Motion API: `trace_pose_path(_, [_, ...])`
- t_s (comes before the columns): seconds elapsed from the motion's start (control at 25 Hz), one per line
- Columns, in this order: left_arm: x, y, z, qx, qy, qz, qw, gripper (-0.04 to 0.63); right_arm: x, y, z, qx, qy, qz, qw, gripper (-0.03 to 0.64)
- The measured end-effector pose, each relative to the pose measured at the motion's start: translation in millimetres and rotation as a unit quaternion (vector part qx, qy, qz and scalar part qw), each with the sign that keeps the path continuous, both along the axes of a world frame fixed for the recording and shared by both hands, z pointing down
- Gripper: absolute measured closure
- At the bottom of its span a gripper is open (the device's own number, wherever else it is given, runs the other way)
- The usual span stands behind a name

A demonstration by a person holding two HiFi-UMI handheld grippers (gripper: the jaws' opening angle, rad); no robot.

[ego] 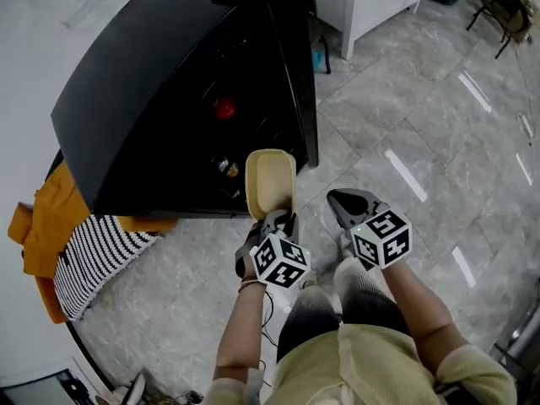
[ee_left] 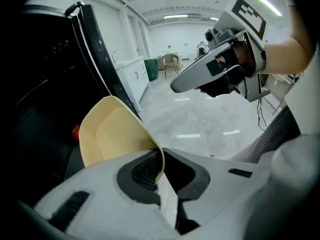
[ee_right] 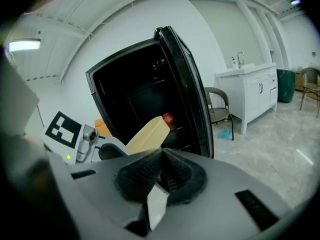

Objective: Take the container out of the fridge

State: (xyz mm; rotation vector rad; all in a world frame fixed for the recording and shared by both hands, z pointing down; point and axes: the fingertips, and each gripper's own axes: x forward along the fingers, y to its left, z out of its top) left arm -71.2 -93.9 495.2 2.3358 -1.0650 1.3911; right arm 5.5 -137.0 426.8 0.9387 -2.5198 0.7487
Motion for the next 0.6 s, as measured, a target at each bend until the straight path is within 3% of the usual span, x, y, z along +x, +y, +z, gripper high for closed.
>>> trace_pose_path(0.2, [0,17,-20,-0.004,0.025,-0.025,0.9994,0.563,1,16,-21,0.004,-0.003,-0.009,1.0,0.588])
trace_pose_path(0.6, [5,42,-54,0.015,0.052,-0.035,0.9979,0.563,7,33,-52,0.024,-0.001,-0.007,1.0,0.589])
